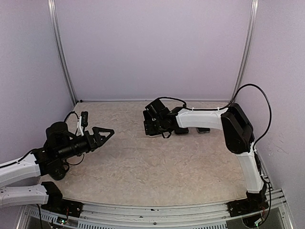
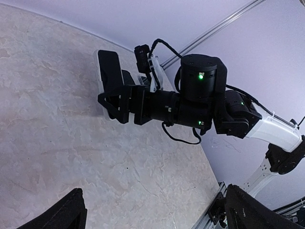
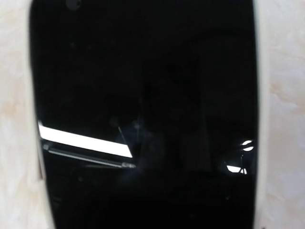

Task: Put the phone into the phone case
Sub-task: Place the phone with the phone case at the center of the board.

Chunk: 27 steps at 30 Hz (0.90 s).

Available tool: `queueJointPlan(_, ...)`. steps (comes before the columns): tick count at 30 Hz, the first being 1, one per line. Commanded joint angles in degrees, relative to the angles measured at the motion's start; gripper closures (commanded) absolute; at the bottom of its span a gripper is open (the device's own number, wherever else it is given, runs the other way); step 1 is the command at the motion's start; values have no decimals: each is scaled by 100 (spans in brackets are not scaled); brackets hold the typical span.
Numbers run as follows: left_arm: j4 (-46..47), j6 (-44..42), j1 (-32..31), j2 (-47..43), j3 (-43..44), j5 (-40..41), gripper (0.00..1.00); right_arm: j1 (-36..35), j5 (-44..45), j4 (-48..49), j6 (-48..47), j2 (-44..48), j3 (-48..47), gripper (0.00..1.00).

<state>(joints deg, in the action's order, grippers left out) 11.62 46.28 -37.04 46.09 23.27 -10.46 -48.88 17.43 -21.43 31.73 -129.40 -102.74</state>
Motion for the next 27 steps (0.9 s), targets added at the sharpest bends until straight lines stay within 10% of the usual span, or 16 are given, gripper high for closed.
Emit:
queueJointPlan(1, -97, -21, 39, -155, -53, 38, 1, 59, 347, -20, 502, -352, -543, 36)
queueJointPlan(27, -291, -93, 65, -401, -87, 165, 1, 335, 285, -195, 1280, -1174, -1174, 27)
